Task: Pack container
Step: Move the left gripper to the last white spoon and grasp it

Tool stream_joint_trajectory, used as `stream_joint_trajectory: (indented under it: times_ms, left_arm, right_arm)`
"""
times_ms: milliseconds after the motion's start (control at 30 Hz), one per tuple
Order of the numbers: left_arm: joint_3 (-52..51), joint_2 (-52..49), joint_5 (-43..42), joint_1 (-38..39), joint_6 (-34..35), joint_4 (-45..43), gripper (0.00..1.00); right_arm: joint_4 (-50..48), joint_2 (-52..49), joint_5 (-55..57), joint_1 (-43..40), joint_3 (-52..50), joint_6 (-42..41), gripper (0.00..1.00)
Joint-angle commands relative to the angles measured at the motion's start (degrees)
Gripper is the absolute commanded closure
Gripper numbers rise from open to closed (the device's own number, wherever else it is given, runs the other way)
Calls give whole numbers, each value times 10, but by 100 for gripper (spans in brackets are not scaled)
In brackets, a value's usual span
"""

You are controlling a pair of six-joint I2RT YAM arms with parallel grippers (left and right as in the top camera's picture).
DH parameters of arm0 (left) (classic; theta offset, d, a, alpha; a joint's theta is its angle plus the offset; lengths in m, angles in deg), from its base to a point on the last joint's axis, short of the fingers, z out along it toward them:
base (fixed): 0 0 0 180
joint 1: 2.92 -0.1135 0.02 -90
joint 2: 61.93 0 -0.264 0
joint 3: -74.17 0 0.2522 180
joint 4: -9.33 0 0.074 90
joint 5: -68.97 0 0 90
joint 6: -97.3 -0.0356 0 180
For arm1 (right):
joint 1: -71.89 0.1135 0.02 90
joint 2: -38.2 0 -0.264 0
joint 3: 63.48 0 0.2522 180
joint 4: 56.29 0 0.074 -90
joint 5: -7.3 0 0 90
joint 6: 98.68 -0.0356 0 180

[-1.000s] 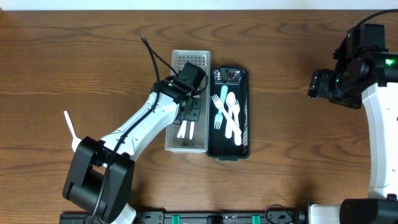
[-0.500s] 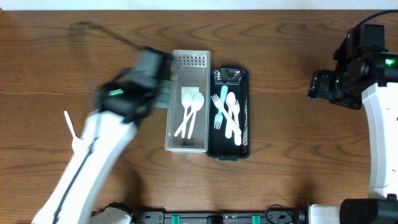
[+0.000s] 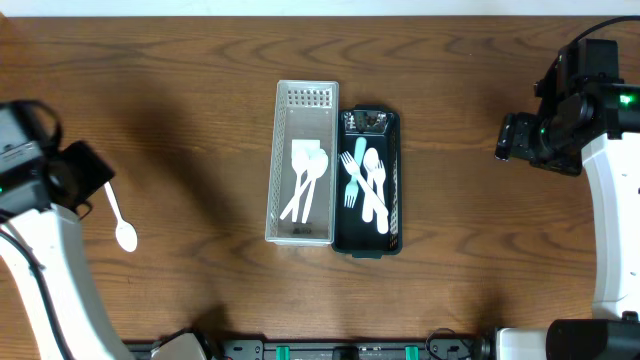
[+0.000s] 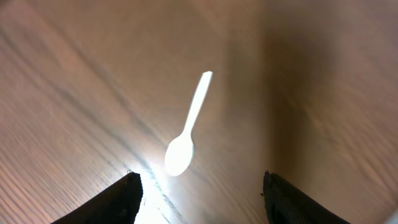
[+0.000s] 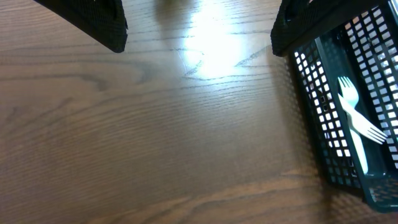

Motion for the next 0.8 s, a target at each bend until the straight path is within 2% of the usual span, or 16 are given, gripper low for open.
stream_joint_trajectory:
  times_ms: [0,333,767]
  left_arm:
    - [-31,-48,-38,-42,7,-21,34]
    - [-41,-225,-39,-52,-96,-78,30]
    - [-41,-356,-43,-52,-140,-87,31]
  right_arm:
    - [1,0,0,-3,-3,10,23]
    - [2,0,0,-3,-3,10,23]
    - [-7,0,0,-3,-3,10,22]
